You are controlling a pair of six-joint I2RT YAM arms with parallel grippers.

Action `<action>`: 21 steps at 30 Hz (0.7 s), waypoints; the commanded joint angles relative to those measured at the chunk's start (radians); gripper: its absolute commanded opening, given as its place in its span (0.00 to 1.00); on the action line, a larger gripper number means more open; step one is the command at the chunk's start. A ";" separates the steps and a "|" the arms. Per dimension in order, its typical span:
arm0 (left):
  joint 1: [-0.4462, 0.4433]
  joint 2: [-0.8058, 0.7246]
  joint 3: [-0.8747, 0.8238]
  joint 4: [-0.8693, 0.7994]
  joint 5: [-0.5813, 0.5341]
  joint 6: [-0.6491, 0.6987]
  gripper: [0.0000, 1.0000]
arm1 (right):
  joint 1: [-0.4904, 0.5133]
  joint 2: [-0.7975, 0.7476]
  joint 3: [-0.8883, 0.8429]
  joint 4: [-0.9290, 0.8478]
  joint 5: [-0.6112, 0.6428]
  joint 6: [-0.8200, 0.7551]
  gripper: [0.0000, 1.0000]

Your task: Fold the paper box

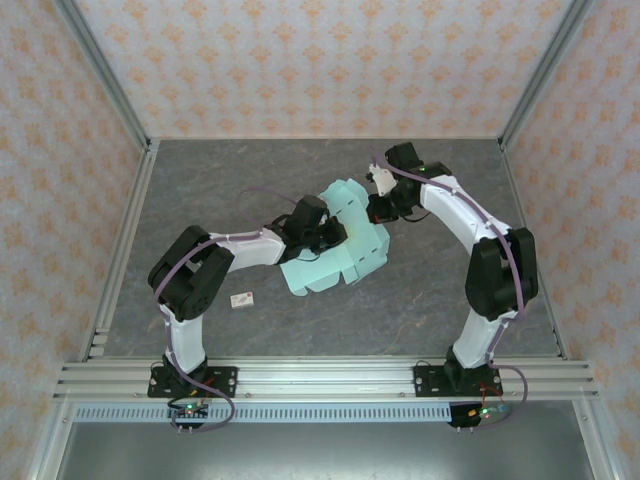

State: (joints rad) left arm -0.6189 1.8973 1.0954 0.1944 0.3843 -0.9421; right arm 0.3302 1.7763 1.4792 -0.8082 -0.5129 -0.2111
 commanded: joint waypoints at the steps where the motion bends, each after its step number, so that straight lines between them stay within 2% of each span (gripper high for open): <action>1: 0.010 -0.006 -0.004 -0.032 -0.049 0.007 0.05 | -0.006 0.015 0.012 -0.018 0.026 0.018 0.00; 21: 0.016 0.077 -0.007 -0.043 -0.053 0.003 0.02 | -0.006 0.035 0.006 -0.002 0.036 0.021 0.00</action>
State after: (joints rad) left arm -0.6125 1.9648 1.0931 0.1703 0.3580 -0.9421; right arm 0.3302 1.8027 1.4792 -0.8082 -0.4942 -0.2020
